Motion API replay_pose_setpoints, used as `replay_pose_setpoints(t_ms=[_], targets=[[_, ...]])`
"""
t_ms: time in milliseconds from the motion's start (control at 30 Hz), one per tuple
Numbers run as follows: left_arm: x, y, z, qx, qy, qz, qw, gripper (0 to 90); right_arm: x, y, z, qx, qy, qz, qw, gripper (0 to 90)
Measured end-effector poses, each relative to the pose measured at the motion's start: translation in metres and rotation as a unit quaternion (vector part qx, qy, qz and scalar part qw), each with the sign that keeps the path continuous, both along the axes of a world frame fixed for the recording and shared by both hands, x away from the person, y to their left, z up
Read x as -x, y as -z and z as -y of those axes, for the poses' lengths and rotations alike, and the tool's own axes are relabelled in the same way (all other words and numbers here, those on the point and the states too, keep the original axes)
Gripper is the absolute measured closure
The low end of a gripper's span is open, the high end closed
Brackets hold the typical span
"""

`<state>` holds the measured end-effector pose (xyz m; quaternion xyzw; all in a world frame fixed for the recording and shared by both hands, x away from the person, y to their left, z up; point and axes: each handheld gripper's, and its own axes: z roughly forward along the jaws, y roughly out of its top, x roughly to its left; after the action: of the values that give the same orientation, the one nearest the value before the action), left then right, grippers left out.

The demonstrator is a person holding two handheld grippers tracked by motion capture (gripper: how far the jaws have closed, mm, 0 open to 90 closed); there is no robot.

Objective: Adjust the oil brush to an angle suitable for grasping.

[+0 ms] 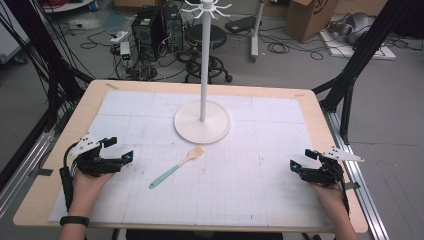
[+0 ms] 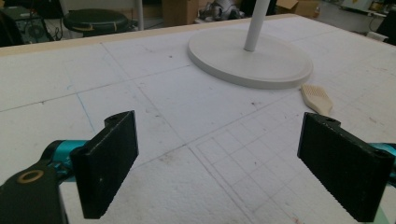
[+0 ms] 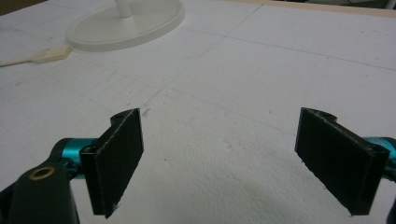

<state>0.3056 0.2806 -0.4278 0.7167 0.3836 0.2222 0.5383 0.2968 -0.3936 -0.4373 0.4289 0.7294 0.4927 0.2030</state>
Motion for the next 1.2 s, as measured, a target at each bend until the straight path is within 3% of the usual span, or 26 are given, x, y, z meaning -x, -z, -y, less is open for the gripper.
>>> replay_pose_setpoints(t_ms=[467,667,1000,1200], targets=[[0.001,-0.005,0.002,-0.011,0.005,-0.001,0.9999,13.0,0.004,-0.002,0.003,-0.003,0.011,0.001,0.9999,14.2],[0.001,-0.013,0.006,0.007,0.009,0.001,0.9999,12.1,0.003,-0.002,0.002,-0.005,0.010,0.000,0.9999,14.1],[0.001,-0.018,0.019,-0.014,0.022,0.004,0.9996,11.6,0.001,0.000,0.004,-0.002,0.015,-0.009,0.9998,14.2],[0.000,-0.019,0.026,-0.014,0.032,0.000,0.9994,11.5,0.001,-0.001,0.003,-0.002,0.014,-0.007,0.9999,14.2]])
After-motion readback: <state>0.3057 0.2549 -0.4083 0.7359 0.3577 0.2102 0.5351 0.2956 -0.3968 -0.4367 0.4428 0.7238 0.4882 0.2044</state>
